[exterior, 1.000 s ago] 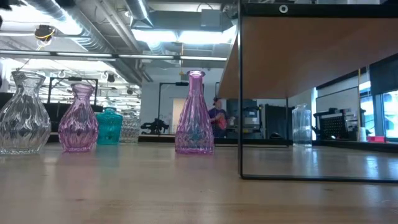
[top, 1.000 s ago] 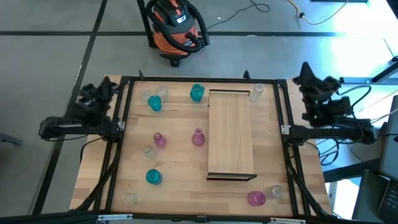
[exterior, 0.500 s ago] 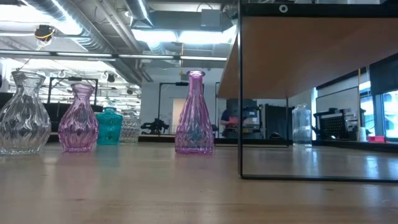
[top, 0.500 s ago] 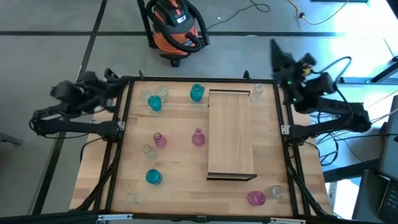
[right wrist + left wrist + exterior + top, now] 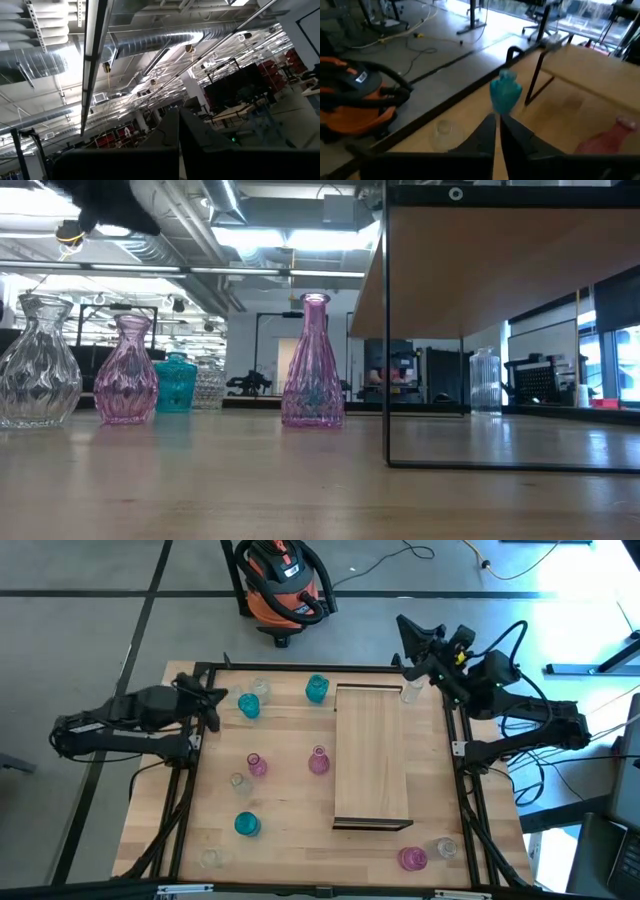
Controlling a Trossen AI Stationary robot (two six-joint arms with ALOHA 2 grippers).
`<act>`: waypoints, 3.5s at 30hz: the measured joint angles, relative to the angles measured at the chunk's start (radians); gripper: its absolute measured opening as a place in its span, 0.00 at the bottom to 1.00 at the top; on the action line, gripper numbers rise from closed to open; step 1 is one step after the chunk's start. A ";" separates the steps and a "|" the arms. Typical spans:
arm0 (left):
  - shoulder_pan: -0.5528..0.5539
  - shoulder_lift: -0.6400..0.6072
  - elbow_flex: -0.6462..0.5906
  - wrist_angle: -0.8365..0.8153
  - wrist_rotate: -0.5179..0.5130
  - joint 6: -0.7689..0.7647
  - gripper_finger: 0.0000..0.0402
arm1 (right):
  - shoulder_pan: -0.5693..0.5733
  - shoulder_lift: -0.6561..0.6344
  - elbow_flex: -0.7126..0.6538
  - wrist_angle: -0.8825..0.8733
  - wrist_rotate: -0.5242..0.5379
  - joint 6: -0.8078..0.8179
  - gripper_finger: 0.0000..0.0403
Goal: Sort vases onto shelf
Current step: Put the blue vase on the shelf
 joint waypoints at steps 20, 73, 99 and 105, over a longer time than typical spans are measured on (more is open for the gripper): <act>0.233 0.014 -0.291 0.105 0.074 -0.282 0.76 | 0.000 0.000 0.000 -0.007 0.000 -0.015 0.00; 0.554 0.292 -0.297 0.228 0.407 -0.124 0.68 | 0.000 0.000 0.000 -0.011 -0.048 -0.022 0.00; 0.554 0.260 -0.299 0.141 0.362 -0.124 0.68 | 0.000 0.002 0.000 -0.031 -0.065 0.006 0.00; 0.554 0.274 -0.299 0.149 0.365 -0.121 0.68 | 0.000 0.002 0.000 -0.037 -0.074 0.006 0.00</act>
